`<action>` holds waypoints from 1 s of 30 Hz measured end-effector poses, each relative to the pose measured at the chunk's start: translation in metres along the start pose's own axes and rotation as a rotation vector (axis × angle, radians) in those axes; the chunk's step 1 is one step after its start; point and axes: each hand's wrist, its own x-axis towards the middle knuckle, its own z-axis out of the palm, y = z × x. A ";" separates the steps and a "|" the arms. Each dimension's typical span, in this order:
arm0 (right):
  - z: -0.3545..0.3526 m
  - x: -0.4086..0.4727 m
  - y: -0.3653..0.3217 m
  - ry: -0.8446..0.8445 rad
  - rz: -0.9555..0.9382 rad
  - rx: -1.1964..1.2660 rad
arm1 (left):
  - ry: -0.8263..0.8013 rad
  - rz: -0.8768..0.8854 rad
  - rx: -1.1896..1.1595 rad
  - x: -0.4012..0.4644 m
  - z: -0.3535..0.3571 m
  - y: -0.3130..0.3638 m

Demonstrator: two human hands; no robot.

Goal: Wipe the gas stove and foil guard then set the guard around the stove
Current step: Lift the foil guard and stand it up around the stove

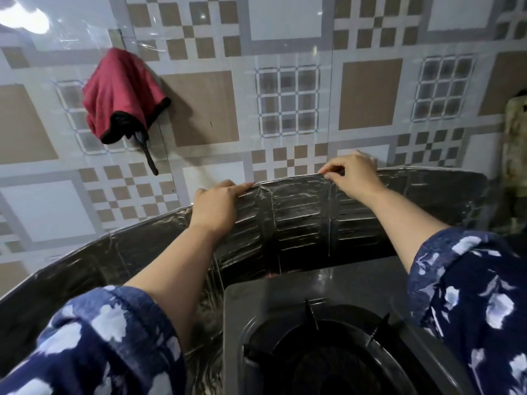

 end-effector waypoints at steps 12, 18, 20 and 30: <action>0.045 -0.018 -0.096 -0.046 -0.256 0.026 | -0.211 -0.014 -0.158 0.003 -0.017 0.003; 0.061 -0.018 -0.109 -0.029 -0.202 0.005 | -0.207 -0.204 0.115 -0.015 -0.048 -0.016; 0.062 -0.019 -0.110 -0.017 -0.205 -0.011 | -0.192 -0.252 0.173 -0.025 -0.056 -0.026; 0.047 -0.008 -0.121 -0.095 -0.191 -0.204 | -0.245 -0.395 0.137 -0.020 -0.056 -0.016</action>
